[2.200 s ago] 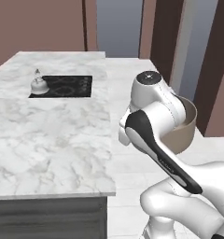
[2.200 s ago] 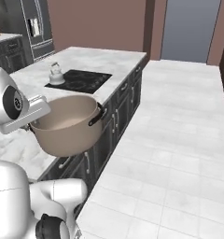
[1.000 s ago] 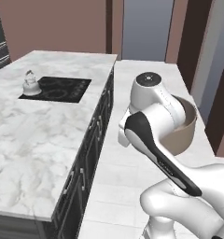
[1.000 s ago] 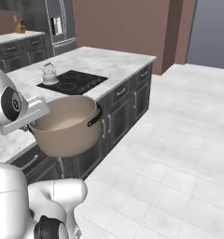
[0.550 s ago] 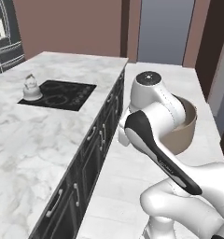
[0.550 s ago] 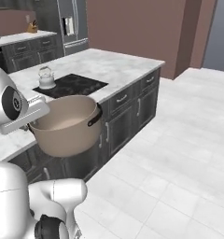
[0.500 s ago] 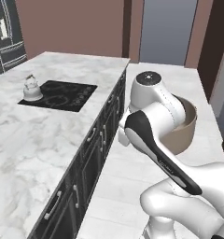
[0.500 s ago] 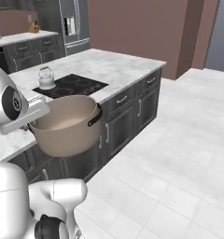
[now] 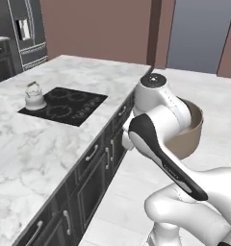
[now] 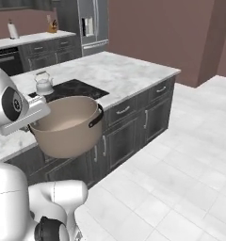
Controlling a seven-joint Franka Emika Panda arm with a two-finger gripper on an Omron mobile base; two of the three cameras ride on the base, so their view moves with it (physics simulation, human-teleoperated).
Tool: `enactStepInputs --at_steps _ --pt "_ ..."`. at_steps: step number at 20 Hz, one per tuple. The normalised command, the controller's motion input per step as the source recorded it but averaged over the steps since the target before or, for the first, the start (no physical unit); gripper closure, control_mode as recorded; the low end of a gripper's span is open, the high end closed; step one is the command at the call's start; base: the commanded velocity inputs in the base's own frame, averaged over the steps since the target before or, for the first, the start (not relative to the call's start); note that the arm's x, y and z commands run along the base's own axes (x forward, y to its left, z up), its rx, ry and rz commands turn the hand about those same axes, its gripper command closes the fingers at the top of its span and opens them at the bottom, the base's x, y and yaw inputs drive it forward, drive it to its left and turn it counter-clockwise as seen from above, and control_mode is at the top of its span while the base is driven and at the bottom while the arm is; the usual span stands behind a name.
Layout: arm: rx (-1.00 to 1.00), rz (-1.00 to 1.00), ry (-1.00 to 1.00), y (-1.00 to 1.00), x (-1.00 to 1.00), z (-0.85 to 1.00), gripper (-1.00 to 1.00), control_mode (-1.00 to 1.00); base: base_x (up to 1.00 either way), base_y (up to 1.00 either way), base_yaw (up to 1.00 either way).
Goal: Pick the kettle from the cabinet and place it on a stove burner. Then pick the pot from the counter and place it on another stove burner. Finally, turn both burners on.
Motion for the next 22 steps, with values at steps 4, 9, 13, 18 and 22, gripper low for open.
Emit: enactStepInputs --at_steps 4,9,13,18,22 --pt "0.0 0.0 0.0 0.0 0.0 0.0 1.0 1.0 0.51 -0.65 0.3" --pt "0.0 0.0 0.0 0.0 0.0 0.0 1.0 1.0 0.48 -0.66 0.32" --pt "0.0 0.0 0.0 0.0 0.0 0.0 1.0 1.0 0.34 -0.65 0.33" --pt "0.0 0.0 0.0 0.0 0.0 0.0 1.0 1.0 0.25 -0.62 0.34" --pt "0.0 0.0 0.0 0.0 0.0 0.0 1.0 1.0 0.21 -0.58 0.36"
